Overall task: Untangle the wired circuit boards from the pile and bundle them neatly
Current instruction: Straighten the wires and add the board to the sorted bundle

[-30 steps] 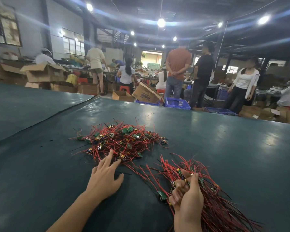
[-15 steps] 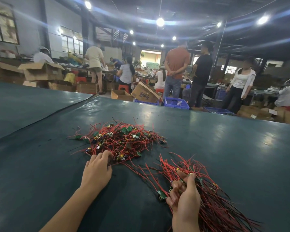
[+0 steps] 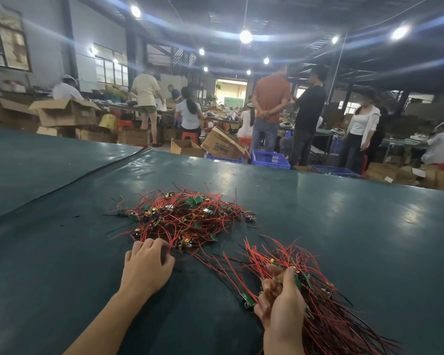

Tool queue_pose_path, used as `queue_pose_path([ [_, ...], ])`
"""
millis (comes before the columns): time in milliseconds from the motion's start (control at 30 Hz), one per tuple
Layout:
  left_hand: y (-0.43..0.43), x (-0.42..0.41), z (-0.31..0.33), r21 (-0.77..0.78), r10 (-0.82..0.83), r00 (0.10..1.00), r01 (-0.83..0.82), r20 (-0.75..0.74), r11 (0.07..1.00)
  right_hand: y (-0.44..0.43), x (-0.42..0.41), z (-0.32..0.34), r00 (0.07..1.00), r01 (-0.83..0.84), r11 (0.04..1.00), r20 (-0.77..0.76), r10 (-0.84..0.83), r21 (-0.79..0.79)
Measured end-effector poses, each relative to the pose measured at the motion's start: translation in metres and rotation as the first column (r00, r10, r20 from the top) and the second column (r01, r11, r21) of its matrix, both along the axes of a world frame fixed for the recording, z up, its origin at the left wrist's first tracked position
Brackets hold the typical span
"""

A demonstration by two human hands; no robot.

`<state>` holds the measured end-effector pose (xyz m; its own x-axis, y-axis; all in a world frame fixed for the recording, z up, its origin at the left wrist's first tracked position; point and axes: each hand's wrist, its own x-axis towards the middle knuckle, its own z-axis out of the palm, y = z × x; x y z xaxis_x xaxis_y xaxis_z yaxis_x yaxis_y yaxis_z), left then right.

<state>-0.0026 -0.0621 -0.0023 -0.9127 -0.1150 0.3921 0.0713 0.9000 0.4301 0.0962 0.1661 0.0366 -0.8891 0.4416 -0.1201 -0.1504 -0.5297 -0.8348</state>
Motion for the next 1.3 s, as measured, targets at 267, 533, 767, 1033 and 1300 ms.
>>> queue_pose_path([
  [267, 0.021, 0.024, 0.006, 0.047, -0.203, 0.976, 0.208, -0.083, 0.977, -0.001, 0.001, 0.001, 1.0, -0.019, 0.999, 0.017, 0.018, 0.03],
  [533, 0.067, 0.05, 0.027, 0.237, -0.401, 0.74, 0.591, -0.54, 0.771, -0.004, 0.001, 0.002, 0.994, -0.092, 0.976, 0.069, 0.08, 0.199],
  [767, 0.091, 0.07, 0.037, 0.543, -0.432, 0.735, 0.678, -0.523, 0.496, -0.014, 0.005, 0.002, 0.971, -0.226, 0.881, 0.166, 0.171, 0.416],
  [1033, 0.094, 0.073, 0.043, 0.756, -0.354, 0.814, 0.569, -0.46, 0.324, -0.018, 0.012, 0.007, 0.976, -0.207, 0.871, 0.036, 0.214, 0.446],
  [1300, 0.093, 0.074, 0.054, 0.935, -0.37, 0.861, 0.349, -0.348, -0.066, -0.023, 0.018, 0.009, 0.977, -0.005, 0.902, -0.19, 0.096, 0.432],
])
